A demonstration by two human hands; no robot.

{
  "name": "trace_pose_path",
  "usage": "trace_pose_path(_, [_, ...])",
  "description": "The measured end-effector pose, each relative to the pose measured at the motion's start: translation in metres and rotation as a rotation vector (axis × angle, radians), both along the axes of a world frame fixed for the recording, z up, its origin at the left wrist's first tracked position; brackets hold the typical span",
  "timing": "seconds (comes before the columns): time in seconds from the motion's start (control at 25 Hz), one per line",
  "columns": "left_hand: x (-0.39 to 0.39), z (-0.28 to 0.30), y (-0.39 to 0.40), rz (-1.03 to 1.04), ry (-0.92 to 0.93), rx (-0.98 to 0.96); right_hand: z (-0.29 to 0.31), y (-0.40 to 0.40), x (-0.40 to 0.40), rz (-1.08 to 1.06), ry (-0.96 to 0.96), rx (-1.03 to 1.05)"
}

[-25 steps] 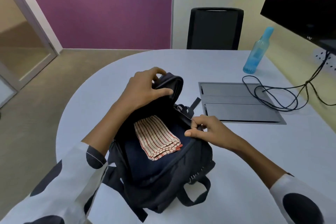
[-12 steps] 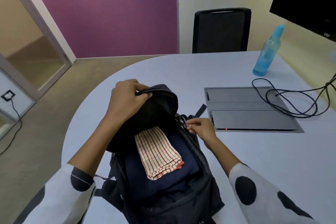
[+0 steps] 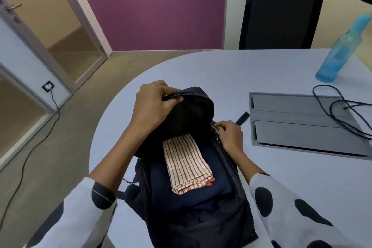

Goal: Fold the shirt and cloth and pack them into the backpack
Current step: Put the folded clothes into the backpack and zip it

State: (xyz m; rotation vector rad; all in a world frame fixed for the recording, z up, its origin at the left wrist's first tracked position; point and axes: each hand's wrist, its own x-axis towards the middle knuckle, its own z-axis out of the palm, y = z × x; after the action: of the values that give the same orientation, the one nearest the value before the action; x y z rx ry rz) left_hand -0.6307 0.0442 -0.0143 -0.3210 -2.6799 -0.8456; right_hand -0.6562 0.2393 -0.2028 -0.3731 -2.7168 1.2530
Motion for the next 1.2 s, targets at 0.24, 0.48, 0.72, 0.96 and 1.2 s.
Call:
trace_pose_path(0.24, [0.003,0.000,0.005,0.007,0.025,-0.014,-0.006,-0.003,-0.003,0.312,-0.213,-0.124])
trace_pose_path(0.48, [0.005,-0.001,0.001,0.009,0.024,-0.028,-0.002,0.010,-0.013,0.385,-0.184,0.274])
trace_pose_path(0.72, [0.007,-0.002,0.006,0.021,0.046,-0.026,0.011,0.041,0.008,0.317,-0.165,0.045])
trace_pose_path(0.96, [0.012,-0.003,0.013,0.077,0.110,-0.057,0.070,0.085,0.024,0.081,-0.009,-0.667])
trace_pose_path(1.2, [0.016,-0.006,0.016,0.100,0.099,-0.043,0.029,0.045,0.022,0.185,-0.120,-0.419])
